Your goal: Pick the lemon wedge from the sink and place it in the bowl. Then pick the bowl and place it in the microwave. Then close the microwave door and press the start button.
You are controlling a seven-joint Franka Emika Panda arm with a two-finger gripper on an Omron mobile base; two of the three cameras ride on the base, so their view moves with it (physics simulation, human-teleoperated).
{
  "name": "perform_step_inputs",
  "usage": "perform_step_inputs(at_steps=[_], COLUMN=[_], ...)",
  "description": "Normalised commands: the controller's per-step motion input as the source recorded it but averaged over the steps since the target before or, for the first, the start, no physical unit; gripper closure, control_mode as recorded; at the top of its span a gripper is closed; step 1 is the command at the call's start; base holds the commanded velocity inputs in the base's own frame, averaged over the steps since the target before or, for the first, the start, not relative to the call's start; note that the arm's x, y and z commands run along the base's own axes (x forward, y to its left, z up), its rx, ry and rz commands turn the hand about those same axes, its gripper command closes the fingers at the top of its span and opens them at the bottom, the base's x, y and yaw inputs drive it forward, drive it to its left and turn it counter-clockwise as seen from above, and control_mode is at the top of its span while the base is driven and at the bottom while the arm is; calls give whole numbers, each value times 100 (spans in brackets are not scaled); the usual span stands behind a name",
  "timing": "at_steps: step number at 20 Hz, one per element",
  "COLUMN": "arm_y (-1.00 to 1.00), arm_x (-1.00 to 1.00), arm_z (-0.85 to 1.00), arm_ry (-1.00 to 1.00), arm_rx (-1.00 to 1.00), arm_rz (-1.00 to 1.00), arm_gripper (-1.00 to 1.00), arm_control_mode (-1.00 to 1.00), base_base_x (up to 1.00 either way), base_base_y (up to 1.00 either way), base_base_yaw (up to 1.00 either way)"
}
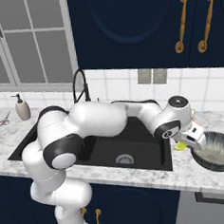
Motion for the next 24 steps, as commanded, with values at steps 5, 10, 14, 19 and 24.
perform_step_inputs(at_steps=[5, 10, 14, 19, 24], arm_y=[-74, -64, -57, -44, -2], arm_x=[0, 10, 24, 31, 20], arm_z=[1, 1, -1, -26, -90], arm_ry=[-3, 0, 0, 0, 0], arm_rx=[0, 0, 0, 5, 1], arm_rz=[-9, -8, -6, -8, -8], arm_gripper=[100, 100, 100, 100, 100], arm_control_mode=[-100, -100, -100, -100, -100], base_base_x=[0, 0, 0, 0, 0], base_base_y=[0, 0, 0, 0, 0], base_base_yaw=[0, 0, 0, 0, 0])
